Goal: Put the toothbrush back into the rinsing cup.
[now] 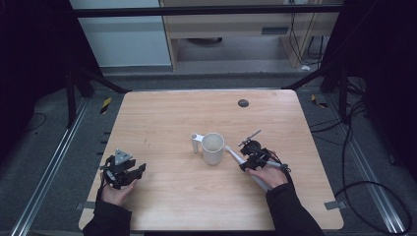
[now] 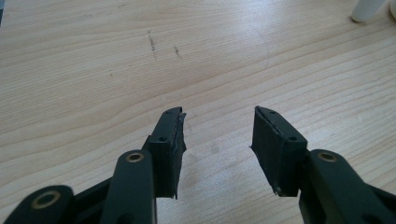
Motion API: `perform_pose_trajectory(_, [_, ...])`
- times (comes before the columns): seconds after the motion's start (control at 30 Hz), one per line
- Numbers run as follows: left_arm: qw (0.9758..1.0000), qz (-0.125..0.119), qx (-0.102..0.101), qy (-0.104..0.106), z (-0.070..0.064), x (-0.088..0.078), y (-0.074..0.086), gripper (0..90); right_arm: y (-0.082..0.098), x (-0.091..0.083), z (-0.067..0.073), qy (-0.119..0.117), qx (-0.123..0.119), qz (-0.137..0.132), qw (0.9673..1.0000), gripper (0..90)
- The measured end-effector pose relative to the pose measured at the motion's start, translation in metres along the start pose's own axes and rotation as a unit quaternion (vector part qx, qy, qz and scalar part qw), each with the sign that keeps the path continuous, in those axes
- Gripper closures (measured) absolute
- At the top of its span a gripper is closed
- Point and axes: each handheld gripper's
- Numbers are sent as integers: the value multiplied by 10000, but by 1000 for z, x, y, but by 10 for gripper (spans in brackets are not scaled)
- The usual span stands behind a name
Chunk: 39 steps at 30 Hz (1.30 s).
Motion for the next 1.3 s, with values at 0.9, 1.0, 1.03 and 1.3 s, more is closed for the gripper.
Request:
perform_pose_trajectory(0.9, [10000,-2,-5,18,0,0,0,535,5,1,-3,8,393,11,9992,674])
perform_pose_trajectory(1.0, [10000,-5,-7,20,0,-1,0,535,9,-6,-4,-40,418,-130,9990,675])
perform_pose_trajectory(1.03, [10000,-6,-7,22,0,-1,0,535,10,-9,-4,-50,440,-194,9988,675])
perform_pose_trajectory(1.3, [10000,6,-5,31,0,0,-1,538,22,-31,-9,-87,597,-755,9953,676])
Point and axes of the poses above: each handheld gripper's, and its own axes: x roughly forward along the jaws, y roughly out of its underside, z roughly to its left, and after that the axes turned 13 degrees about z, right-handed
